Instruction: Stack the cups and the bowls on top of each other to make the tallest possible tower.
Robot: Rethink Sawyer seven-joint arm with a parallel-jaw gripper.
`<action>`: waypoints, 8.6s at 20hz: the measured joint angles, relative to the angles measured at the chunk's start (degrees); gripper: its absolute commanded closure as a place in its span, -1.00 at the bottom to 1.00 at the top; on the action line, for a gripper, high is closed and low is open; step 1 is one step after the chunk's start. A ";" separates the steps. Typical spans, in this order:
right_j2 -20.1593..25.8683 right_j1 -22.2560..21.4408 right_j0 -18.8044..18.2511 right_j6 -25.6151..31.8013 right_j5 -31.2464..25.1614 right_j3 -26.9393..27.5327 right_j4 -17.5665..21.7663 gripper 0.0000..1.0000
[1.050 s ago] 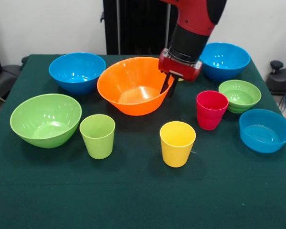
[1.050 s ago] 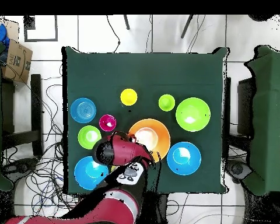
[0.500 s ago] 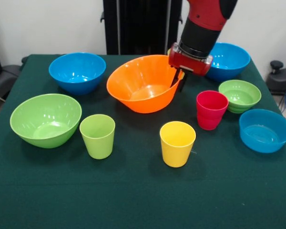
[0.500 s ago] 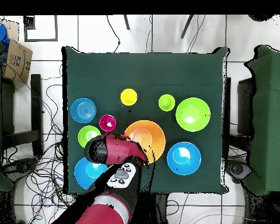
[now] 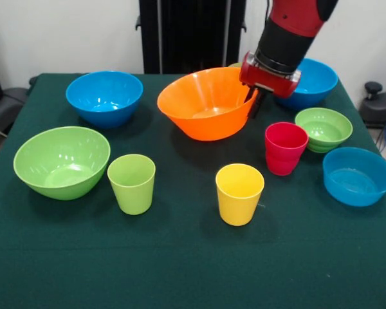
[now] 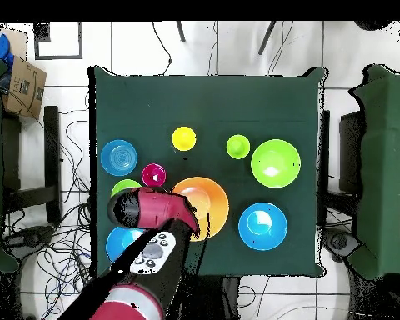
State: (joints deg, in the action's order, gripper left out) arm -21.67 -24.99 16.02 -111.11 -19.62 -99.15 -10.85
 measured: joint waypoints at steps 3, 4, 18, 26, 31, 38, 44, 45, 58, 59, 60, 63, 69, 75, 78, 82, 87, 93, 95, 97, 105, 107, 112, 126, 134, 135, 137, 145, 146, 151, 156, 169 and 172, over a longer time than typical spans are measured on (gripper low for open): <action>-2.11 0.25 1.97 -0.55 -3.02 1.87 0.00 1.00; -2.90 0.43 2.63 -0.82 -4.09 2.56 0.02 1.00; -12.09 2.91 7.07 -5.46 -17.25 13.45 0.04 1.00; -14.19 5.11 6.90 -7.42 -18.70 18.47 0.04 1.00; -14.63 7.45 6.54 -9.06 -18.72 21.95 -0.37 1.00; -14.81 10.18 6.56 -11.02 -20.19 25.61 -1.24 1.00; -14.89 12.12 6.56 -12.51 -24.34 28.75 -2.00 1.00; -14.89 12.22 6.56 -12.57 -24.63 28.96 -2.05 1.00; -14.90 12.52 5.52 -12.61 -28.95 32.64 -2.14 1.00; -14.91 12.52 5.40 -12.61 -29.04 32.83 -2.14 1.00; -14.91 12.52 5.24 -12.61 -29.12 33.07 -2.14 1.00; -14.91 12.53 4.74 -12.61 -29.36 33.86 -2.34 1.00; -14.91 12.65 3.16 -12.61 -30.59 36.20 -2.78 1.00; -14.91 13.65 2.01 -12.61 -32.48 39.55 -3.35 1.00; -14.92 14.82 1.84 -12.63 -33.55 41.88 -4.05 1.00; -14.92 16.33 1.85 -12.63 -34.74 44.57 -5.23 1.00; -14.93 18.06 1.85 -12.64 -36.74 47.47 -6.35 1.00; -14.93 19.47 1.85 -12.64 -37.35 49.28 -7.39 1.00; -14.93 19.71 1.86 -12.64 -37.35 49.37 -7.40 1.00; -14.93 19.89 1.85 -12.64 -37.35 49.36 -7.40 1.00; -14.97 20.27 1.86 -12.64 -37.36 49.37 -7.39 1.00; -15.03 20.32 1.86 -12.64 -37.36 49.36 -7.39 1.00; -15.16 20.33 1.96 -12.64 -37.35 49.37 -7.40 1.00; -15.52 20.33 2.04 -12.64 -37.35 49.37 -7.40 1.00; -15.56 20.34 2.04 -12.64 -37.35 49.37 -7.39 1.00; -15.56 20.34 2.04 -12.64 -37.35 49.37 -7.39 1.00; -15.56 20.34 2.04 -12.64 -37.35 49.37 -7.39 1.00; -15.56 20.33 2.04 -12.64 -37.35 49.26 -7.39 1.00; -15.56 20.33 2.04 -12.64 -37.31 49.17 -7.40 1.00; -15.69 20.33 2.05 -12.64 -36.57 48.13 -7.39 1.00; -16.13 20.33 2.06 -12.64 -36.23 47.21 -7.40 1.00; -16.45 20.33 2.16 -12.64 -36.23 46.34 -7.40 1.00; -16.45 20.33 2.20 -12.64 -36.11 46.23 -7.40 1.00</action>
State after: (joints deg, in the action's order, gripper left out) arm -38.12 -4.67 18.23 -123.75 -55.73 -52.92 -18.24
